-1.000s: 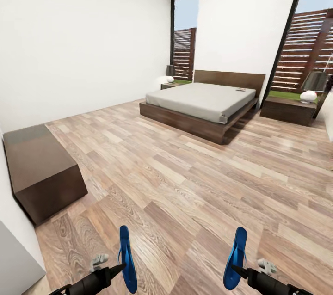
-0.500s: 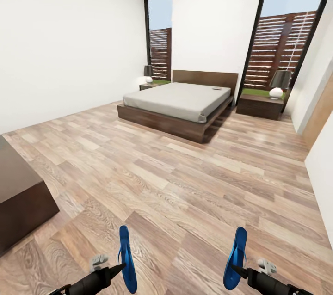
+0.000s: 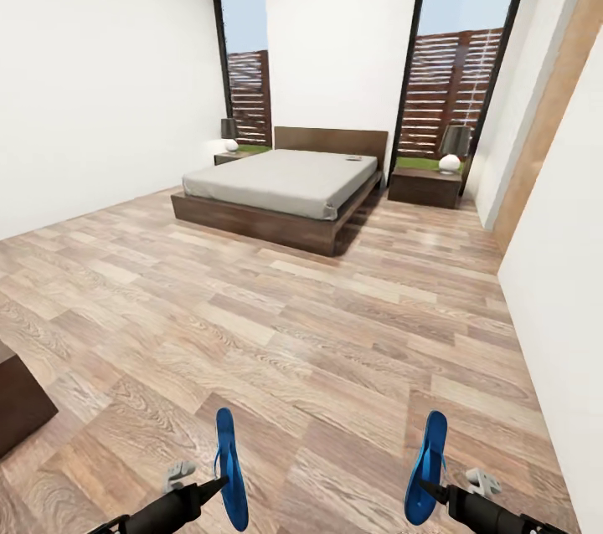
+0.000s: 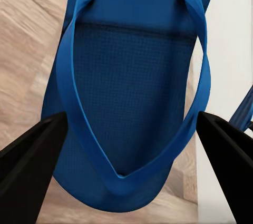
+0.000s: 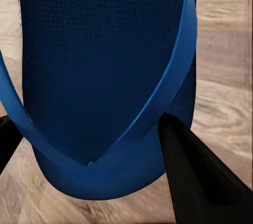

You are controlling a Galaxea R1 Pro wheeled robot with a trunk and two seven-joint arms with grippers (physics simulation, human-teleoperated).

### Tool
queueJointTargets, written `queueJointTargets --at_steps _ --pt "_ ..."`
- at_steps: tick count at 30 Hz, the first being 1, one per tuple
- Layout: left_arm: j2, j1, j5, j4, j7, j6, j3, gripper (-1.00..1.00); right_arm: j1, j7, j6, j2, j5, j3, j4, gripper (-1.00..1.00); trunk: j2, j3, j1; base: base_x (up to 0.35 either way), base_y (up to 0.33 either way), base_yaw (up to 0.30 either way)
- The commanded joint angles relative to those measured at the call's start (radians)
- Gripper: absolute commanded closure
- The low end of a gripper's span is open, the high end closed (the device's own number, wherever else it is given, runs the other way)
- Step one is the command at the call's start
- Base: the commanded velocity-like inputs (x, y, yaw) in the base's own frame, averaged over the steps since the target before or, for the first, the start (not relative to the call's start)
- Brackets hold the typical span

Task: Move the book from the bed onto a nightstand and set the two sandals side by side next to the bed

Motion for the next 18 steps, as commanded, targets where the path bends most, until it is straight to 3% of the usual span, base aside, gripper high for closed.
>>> queueJointTargets --at_steps 1,18 --pt "0.0 0.0 0.007 0.0 -0.003 0.011 0.002 1.0 -0.001 0.001 0.011 0.0 -0.009 -0.003 0.0 1.0 0.0 -0.001 0.0 0.0 0.0 -0.286" --pt "-0.009 0.0 0.007 0.0 -0.003 0.01 0.002 1.0 -0.001 0.001 0.011 0.0 -0.009 -0.003 0.0 1.0 0.0 -0.001 0.0 0.0 0.0 -0.285"
